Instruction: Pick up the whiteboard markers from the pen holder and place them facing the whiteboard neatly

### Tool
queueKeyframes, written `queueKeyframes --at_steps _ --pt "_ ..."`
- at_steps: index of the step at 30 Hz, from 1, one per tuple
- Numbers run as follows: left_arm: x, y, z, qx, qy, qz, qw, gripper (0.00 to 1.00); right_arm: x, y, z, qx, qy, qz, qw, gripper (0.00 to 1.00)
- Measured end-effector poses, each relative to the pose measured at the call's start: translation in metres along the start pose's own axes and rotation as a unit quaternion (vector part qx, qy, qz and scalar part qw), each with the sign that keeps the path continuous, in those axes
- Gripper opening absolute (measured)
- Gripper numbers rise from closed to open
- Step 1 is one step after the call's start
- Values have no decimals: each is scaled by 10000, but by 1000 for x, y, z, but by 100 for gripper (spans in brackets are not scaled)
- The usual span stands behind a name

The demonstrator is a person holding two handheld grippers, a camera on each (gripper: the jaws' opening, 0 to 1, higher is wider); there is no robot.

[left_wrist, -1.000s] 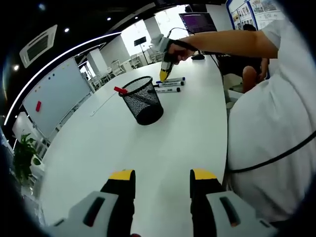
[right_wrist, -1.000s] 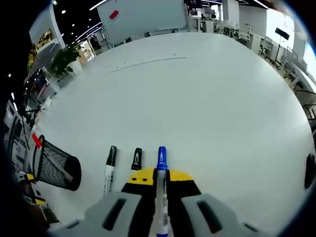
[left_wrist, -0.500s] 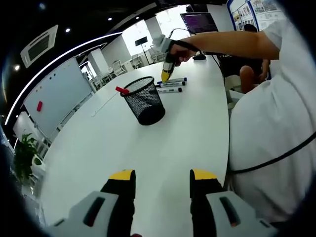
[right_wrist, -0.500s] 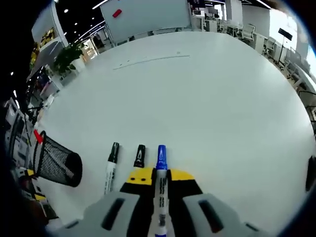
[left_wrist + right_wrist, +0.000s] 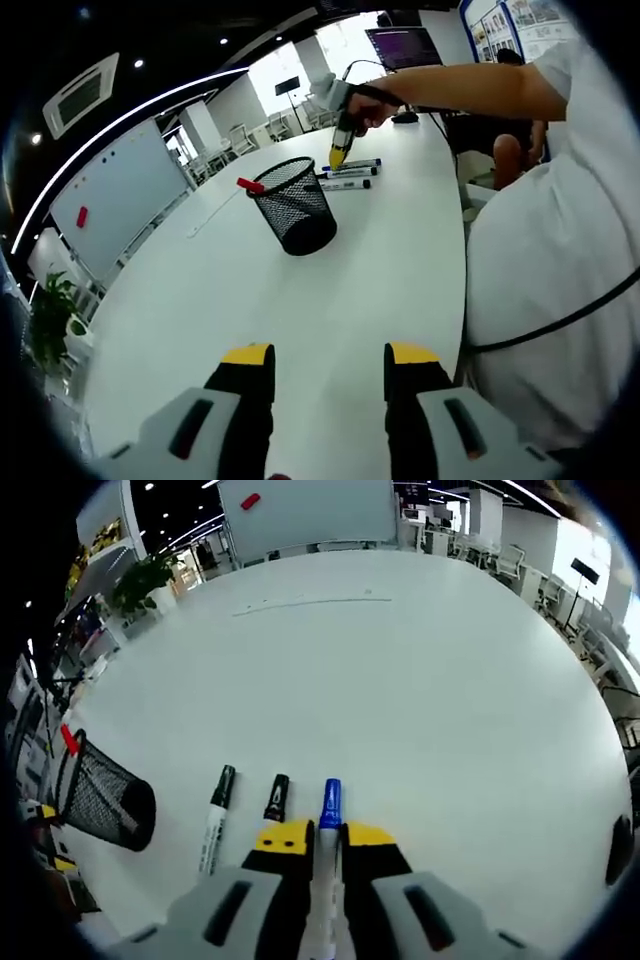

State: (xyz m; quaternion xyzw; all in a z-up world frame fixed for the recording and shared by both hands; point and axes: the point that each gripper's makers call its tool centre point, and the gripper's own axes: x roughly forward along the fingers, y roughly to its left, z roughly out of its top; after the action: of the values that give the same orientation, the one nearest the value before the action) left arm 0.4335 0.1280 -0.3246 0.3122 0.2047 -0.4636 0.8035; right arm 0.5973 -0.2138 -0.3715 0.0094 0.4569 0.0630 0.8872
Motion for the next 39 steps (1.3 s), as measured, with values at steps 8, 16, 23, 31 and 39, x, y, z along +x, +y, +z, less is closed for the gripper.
queueKeyframes --at_steps 8,16,23,31,39 --pt "1 -1 0 20 32 -18 10000 45 -2 -2 2 -48 -28 -32 10000 10" --pt "0 -1 -1 -2 41 -25 10000 45 -4 -3 1 -225 40 -77 9997 14" --pt "1 -2 -3 -25 75 -39 10000 45 -3 -2 -4 -486 229 -249 9982 15" --pt "-1 0 -2 -61 49 -16 10000 45 -1 -2 -2 -511 364 -345 9974 13" --pt "-1 2 -5 -51 114 17 9999 45 -3 -6 -3 -93 401 -327 9986 10"
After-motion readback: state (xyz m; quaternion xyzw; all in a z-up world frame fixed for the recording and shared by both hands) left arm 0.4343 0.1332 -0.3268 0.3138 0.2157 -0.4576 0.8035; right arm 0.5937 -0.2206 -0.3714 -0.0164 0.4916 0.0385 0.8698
